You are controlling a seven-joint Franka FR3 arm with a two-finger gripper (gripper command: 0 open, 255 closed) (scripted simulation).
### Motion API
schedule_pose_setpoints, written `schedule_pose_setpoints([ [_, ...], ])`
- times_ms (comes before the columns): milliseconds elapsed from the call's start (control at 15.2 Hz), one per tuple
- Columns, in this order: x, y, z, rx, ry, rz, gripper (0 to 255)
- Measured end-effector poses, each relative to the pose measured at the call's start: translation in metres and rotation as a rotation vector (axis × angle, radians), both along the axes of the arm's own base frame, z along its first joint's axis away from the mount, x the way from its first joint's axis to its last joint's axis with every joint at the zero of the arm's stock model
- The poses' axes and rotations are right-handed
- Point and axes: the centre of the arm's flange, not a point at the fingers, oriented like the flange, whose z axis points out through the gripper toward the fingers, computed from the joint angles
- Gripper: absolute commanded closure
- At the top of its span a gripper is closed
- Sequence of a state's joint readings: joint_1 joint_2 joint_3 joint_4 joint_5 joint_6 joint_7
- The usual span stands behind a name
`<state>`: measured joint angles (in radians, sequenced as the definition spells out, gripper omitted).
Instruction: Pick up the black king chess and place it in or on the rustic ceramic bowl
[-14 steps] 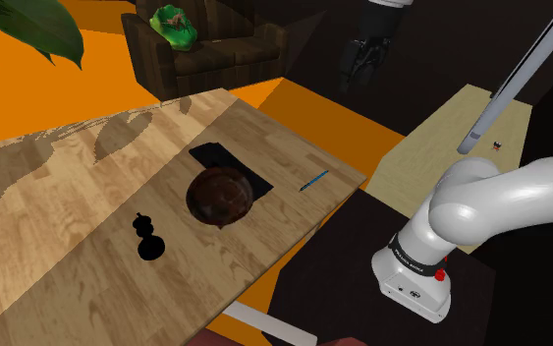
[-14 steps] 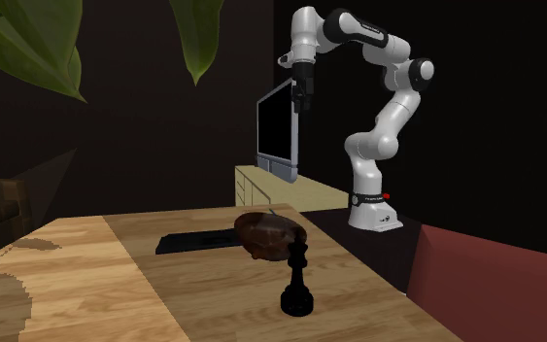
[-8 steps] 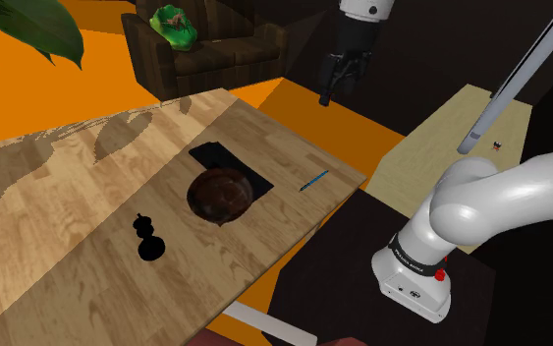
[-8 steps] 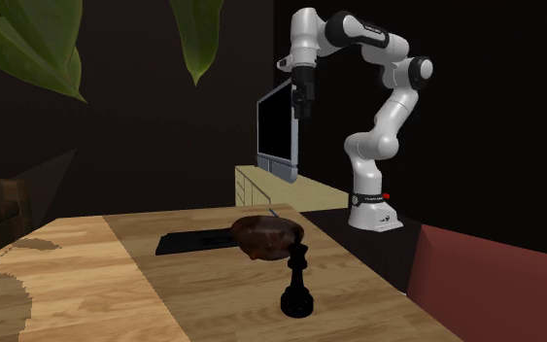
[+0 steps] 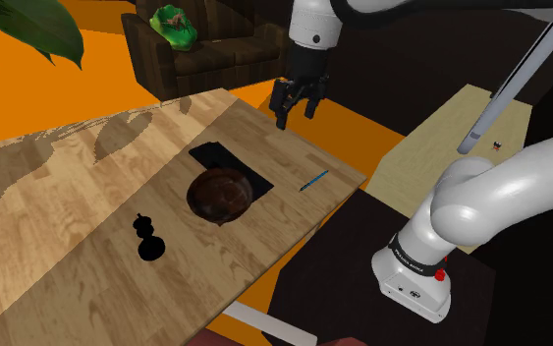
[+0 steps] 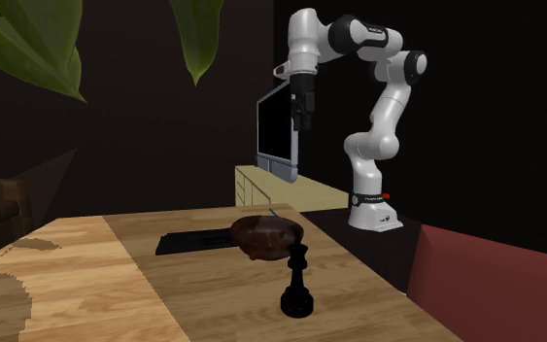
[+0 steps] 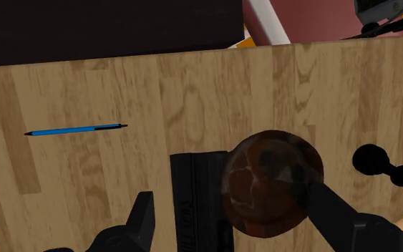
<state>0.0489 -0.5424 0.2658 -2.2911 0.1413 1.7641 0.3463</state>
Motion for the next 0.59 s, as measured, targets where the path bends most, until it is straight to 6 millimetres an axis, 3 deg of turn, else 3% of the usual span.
schedule_pose_setpoints([
  [594, 0.039, 0.091, -0.057, 0.0, 0.011, -0.033, 0],
])
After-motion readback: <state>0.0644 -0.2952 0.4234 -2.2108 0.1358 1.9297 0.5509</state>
